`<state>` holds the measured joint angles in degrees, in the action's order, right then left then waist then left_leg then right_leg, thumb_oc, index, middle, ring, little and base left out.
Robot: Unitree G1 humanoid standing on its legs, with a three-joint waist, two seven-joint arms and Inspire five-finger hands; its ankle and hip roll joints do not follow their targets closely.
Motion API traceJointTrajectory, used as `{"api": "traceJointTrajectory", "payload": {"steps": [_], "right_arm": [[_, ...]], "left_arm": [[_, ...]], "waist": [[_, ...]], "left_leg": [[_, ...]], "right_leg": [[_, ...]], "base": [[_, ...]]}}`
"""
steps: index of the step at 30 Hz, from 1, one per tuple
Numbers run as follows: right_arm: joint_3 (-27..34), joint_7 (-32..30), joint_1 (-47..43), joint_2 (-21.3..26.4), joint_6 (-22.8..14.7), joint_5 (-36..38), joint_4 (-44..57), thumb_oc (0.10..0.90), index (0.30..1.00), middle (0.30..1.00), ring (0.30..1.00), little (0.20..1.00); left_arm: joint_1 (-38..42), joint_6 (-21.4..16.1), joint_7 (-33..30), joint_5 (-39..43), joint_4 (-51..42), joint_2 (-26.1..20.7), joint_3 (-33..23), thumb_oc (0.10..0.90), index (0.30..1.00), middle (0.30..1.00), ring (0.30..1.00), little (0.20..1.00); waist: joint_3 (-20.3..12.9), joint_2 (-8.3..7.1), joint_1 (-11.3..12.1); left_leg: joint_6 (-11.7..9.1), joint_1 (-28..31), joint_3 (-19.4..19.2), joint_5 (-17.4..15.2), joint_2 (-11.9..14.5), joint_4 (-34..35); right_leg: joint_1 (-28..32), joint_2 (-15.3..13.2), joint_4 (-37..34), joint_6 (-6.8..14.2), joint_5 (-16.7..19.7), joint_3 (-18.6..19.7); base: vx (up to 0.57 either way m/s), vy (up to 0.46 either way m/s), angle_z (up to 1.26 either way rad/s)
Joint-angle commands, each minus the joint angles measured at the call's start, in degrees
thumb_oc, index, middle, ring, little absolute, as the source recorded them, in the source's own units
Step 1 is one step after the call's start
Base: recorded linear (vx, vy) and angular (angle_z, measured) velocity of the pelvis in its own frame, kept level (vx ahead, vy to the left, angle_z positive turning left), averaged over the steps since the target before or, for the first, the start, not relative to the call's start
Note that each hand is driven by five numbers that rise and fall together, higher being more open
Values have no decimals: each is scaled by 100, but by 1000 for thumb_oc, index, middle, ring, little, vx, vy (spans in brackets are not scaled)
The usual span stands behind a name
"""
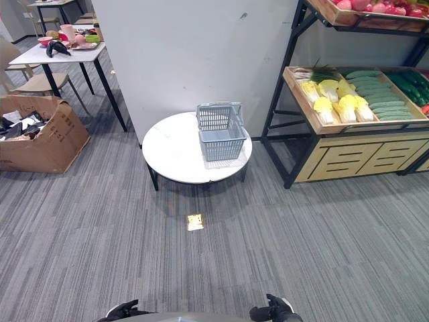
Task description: Get the vegetables into the basket
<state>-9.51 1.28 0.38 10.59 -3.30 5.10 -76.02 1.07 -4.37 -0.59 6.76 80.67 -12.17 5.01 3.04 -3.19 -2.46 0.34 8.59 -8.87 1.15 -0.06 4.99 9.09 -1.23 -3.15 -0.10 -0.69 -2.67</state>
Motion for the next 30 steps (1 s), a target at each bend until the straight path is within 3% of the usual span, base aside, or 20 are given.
{"api": "traceJointTrajectory", "payload": {"steps": [1,10,15,20,22,24,27,30], "right_arm": [[-218,-63,10,41,-8,69,-336,900,1000,1000,1000,1000],[-104,-124,-125,255,-43,191,-219,900,1000,1000,1000,1000],[-186,-137,-278,365,-73,238,-43,900,1000,1000,1000,1000],[-178,-182,-336,485,-147,390,137,900,1000,1000,1000,1000],[-139,-201,-290,534,-170,421,167,900,1000,1000,1000,1000],[-146,-222,-318,598,-172,417,166,900,1000,1000,1000,1000],[-160,-208,-379,610,-166,483,162,900,1000,1000,1000,1000],[-225,-212,-398,609,-169,456,201,900,1000,1000,1000,1000]], "left_arm": [[-4,-12,-167,-239,366,161,159,900,1000,1000,1000,1000],[67,-41,-160,-60,271,27,67,900,1000,1000,1000,1000],[218,-57,-177,62,128,-36,126,900,1000,1000,1000,1000],[363,-80,-161,119,-78,-57,300,900,1000,1000,1000,1000],[376,-89,-125,244,-134,-7,290,900,1000,1000,1000,1000],[364,-124,-102,344,-173,13,305,900,1000,1000,1000,1000],[374,-138,-95,377,-173,27,353,900,1000,1000,1000,1000],[291,-159,-116,360,-133,53,365,900,1000,1000,1000,1000]], "waist": [[59,57,-5],[191,93,-1],[408,162,-30],[680,156,-118],[770,133,-140],[875,176,-69],[931,199,-24],[911,328,138]], "left_leg": [[-317,-75,54,61,556,1],[-379,-208,69,122,665,-95],[-407,-487,140,145,804,-340],[-486,-1110,237,5,923,-1339],[-530,-1487,262,60,951,-2305],[-520,-1635,611,262,724,-2470],[-424,-1977,712,313,514,-1863],[-456,-2301,803,960,686,-820]], "right_leg": [[-456,-542,-134,379,687,21],[-597,-485,-4,339,619,30],[-1048,-365,666,245,342,25],[-1345,-265,1007,92,170,15],[-1247,-271,1010,-8,141,-50],[-1178,-249,1030,-37,105,40],[-1133,-232,1003,-15,41,98],[-928,-83,931,17,-97,292]], "base": [[0,0,0],[-2,-30,0],[-46,-80,1],[-51,-160,3],[43,-148,23],[73,-11,22],[108,53,0],[244,131,2]]}}
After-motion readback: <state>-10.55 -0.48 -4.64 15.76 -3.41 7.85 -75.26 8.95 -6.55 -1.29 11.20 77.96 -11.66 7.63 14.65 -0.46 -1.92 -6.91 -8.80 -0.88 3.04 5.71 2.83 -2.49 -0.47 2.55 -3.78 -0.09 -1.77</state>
